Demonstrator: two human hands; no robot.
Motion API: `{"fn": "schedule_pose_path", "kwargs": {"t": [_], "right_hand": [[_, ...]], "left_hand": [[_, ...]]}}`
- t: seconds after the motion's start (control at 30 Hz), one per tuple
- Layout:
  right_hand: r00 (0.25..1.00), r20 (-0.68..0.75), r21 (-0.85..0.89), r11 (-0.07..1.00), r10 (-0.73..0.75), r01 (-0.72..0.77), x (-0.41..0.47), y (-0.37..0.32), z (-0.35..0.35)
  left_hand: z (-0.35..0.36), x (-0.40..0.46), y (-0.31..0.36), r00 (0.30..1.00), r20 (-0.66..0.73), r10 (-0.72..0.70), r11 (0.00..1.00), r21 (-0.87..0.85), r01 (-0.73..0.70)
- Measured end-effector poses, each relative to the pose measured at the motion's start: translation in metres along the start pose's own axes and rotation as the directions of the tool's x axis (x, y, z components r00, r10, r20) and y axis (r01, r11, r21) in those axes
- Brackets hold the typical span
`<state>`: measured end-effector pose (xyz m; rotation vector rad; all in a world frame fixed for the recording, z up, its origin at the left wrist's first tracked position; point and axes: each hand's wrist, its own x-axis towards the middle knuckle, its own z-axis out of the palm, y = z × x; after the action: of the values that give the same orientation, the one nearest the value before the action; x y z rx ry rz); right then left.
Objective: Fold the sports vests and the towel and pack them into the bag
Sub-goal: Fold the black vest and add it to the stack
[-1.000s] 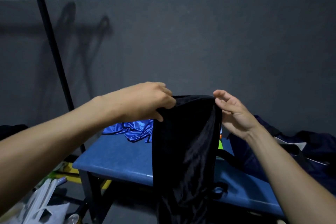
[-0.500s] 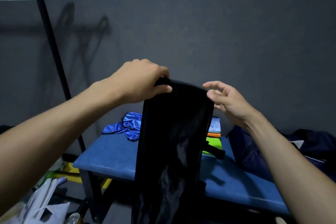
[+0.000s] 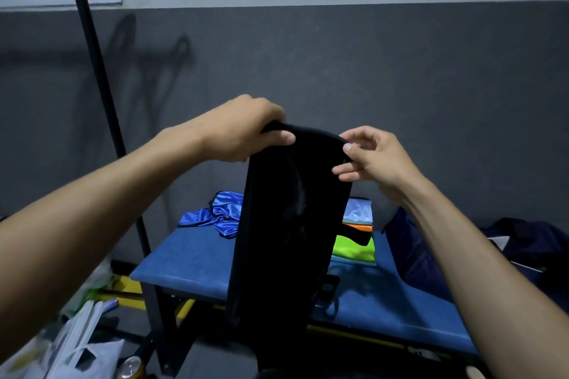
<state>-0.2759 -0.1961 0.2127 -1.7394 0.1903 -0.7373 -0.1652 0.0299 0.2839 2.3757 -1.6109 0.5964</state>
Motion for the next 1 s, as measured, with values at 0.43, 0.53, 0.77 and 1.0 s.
{"fn": "schedule_pose_path", "kwargs": {"t": [0.43,0.53,0.77,1.0], "right_hand": [[0.945,-0.23,-0.177,0.965,-0.231,0.193,0.011,-0.08,-0.048],[0.911,-0.189,-0.238,0.917,-0.368,0.321,0.053,-0.108,-0.024],[0.974,0.018,-0.237,0.946,-0.224,0.222,0.158,0.002,0.093],[0.938,0.302,-0.194,0.974,0.17,-0.114,0.165,0.235,0.2]], "left_hand": [[0.021,0.024,0.05,0.982,-0.19,-0.012,0.6,-0.786,-0.145],[0.018,0.032,0.031,0.948,-0.285,-0.142,0.533,-0.829,-0.17],[0.112,0.012,-0.076,0.853,-0.088,-0.515,0.463,-0.866,0.19],[0.283,-0.062,-0.174,0.58,0.246,-0.777,0.355,-0.589,0.726]]}}
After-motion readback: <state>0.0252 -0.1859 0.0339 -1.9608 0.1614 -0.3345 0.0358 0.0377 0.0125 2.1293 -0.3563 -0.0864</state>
